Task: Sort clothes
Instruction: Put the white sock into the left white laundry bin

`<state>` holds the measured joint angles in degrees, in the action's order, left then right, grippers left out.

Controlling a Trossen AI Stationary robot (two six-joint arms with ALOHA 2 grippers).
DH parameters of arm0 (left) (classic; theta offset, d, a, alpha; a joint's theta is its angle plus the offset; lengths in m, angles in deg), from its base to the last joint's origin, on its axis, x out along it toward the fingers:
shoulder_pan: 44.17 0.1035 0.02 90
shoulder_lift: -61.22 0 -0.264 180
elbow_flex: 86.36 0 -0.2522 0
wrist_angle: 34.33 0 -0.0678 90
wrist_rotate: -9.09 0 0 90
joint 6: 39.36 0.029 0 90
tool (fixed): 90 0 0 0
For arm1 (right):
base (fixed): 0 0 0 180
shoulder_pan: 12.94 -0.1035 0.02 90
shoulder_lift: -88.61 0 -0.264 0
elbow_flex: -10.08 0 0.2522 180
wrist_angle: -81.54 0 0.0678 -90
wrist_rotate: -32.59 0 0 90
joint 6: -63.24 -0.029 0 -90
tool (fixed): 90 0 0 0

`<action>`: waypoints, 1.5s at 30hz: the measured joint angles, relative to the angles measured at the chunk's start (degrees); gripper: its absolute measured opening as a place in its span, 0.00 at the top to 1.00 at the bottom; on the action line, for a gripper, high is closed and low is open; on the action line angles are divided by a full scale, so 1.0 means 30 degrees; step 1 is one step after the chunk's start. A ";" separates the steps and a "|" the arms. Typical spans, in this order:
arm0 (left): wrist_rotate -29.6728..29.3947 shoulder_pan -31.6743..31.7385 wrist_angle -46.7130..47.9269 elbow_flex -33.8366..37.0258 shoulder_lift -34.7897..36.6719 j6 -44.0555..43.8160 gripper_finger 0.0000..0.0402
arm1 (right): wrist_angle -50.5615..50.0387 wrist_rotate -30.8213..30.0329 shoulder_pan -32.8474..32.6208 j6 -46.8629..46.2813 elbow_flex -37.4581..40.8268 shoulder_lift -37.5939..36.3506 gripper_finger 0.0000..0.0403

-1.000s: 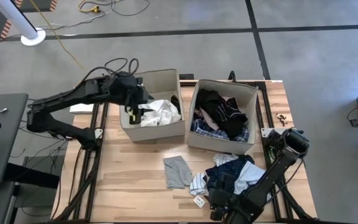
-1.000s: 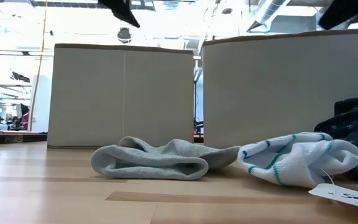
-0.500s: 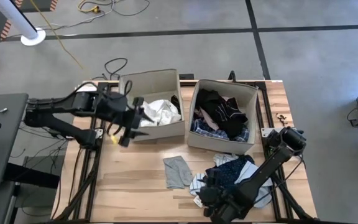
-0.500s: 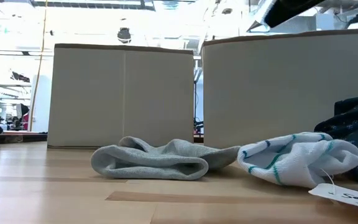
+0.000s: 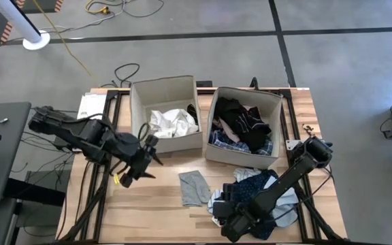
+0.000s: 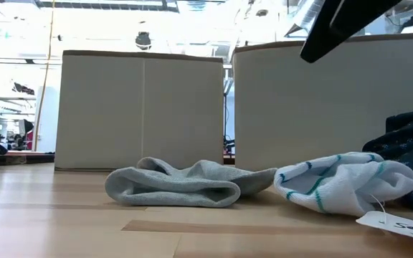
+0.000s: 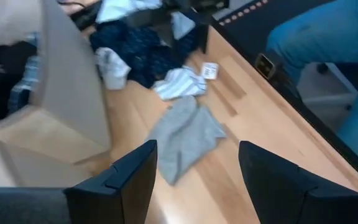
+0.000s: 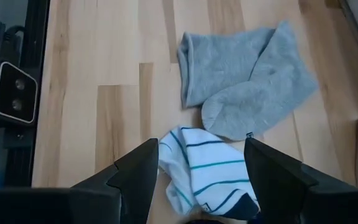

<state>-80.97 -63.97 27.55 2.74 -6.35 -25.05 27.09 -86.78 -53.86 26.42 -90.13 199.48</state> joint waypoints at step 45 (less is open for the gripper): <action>-0.0829 -0.2221 -0.9014 0.6038 -0.0007 0.0725 0.45 | 0.1779 0.3951 0.1251 0.2066 0.0669 0.0656 0.98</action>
<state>-83.45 -70.63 0.51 20.86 -6.38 -22.87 32.43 -74.93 -50.11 32.62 -88.13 201.45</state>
